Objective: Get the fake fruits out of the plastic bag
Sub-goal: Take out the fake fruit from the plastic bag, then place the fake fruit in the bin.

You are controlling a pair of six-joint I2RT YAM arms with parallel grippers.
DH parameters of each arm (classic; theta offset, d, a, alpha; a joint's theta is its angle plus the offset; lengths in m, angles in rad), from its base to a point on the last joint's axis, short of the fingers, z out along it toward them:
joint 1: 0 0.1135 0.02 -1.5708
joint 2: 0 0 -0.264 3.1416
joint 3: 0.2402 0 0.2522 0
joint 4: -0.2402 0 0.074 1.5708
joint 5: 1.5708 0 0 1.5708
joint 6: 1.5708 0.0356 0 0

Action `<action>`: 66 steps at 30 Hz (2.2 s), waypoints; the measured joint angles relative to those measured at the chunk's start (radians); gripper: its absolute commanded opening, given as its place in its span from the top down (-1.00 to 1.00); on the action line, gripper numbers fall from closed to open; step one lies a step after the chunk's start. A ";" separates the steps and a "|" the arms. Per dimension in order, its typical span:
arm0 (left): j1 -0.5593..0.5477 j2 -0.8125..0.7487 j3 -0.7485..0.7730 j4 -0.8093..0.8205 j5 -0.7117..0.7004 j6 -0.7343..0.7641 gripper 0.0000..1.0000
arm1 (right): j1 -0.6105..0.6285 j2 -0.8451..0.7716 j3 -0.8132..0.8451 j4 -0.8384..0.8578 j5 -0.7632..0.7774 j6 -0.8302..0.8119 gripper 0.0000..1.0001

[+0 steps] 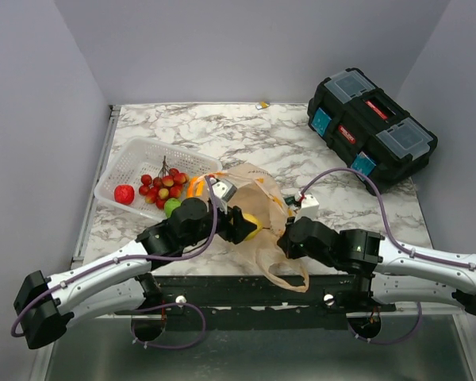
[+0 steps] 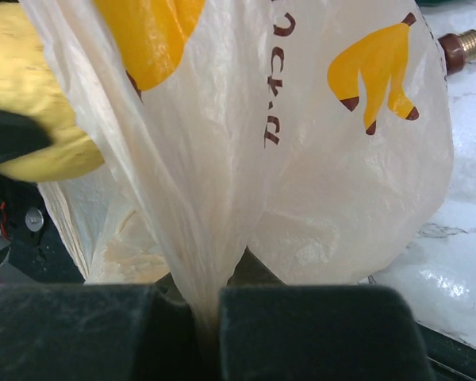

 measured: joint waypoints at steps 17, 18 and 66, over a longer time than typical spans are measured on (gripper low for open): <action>0.058 -0.117 0.215 -0.168 0.240 0.057 0.56 | 0.000 -0.032 0.000 -0.044 0.015 0.075 0.98; 0.065 -0.117 0.226 -0.167 0.280 0.063 0.60 | 0.000 -0.037 0.000 -0.045 0.015 0.077 0.99; 0.870 0.288 0.503 -0.537 -0.534 -0.261 1.00 | 0.000 -0.080 -0.018 -0.079 0.014 0.113 0.99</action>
